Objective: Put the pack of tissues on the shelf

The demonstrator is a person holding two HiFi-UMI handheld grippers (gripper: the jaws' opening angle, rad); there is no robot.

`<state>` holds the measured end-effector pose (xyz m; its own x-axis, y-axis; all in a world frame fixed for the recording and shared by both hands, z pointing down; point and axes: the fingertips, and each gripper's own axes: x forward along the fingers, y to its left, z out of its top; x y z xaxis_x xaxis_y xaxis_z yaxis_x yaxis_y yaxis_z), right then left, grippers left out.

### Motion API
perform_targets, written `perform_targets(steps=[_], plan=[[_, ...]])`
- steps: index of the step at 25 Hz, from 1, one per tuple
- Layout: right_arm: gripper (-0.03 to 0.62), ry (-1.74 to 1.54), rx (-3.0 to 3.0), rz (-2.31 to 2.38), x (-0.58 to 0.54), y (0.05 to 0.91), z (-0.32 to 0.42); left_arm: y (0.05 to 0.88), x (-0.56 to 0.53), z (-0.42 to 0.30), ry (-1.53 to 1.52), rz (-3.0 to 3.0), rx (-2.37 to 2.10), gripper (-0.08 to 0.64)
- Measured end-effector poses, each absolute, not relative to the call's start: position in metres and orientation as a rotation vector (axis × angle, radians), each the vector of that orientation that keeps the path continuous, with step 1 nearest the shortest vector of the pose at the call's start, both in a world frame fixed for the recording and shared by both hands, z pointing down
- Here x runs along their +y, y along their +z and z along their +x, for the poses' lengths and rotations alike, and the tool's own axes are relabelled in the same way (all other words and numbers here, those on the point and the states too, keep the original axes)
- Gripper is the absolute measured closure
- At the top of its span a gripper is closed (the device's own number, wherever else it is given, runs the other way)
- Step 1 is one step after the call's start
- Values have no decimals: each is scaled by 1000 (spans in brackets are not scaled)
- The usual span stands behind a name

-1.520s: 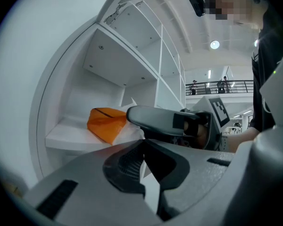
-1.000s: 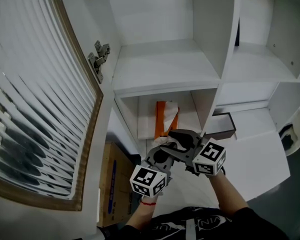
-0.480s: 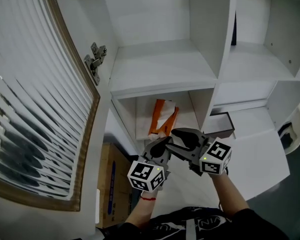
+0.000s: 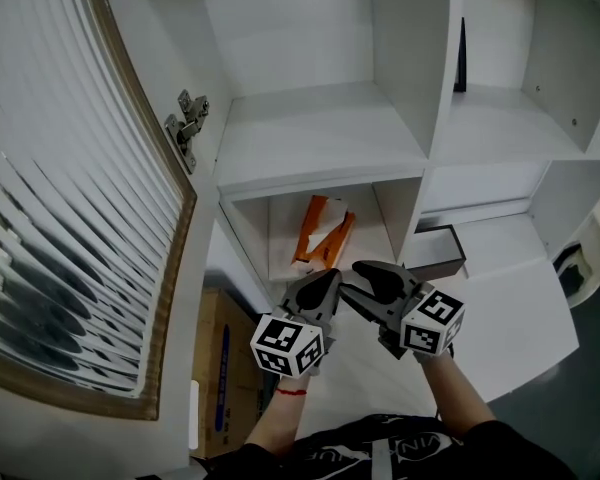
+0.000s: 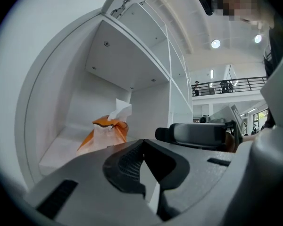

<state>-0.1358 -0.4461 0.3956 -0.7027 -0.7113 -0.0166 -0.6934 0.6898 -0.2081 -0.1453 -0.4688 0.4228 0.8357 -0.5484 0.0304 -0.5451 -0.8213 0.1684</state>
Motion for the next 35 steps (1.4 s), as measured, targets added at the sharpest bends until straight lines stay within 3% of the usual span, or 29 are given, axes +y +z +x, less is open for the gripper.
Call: perform_targets(steps=[11, 35], plan=[[555, -329, 2929, -1260, -458, 436, -171, 456, -463, -195, 34, 2743, -971, 554], [565, -381, 2801, -1447, -486, 436, -148, 458, -461, -197, 3, 2751, -971, 554]])
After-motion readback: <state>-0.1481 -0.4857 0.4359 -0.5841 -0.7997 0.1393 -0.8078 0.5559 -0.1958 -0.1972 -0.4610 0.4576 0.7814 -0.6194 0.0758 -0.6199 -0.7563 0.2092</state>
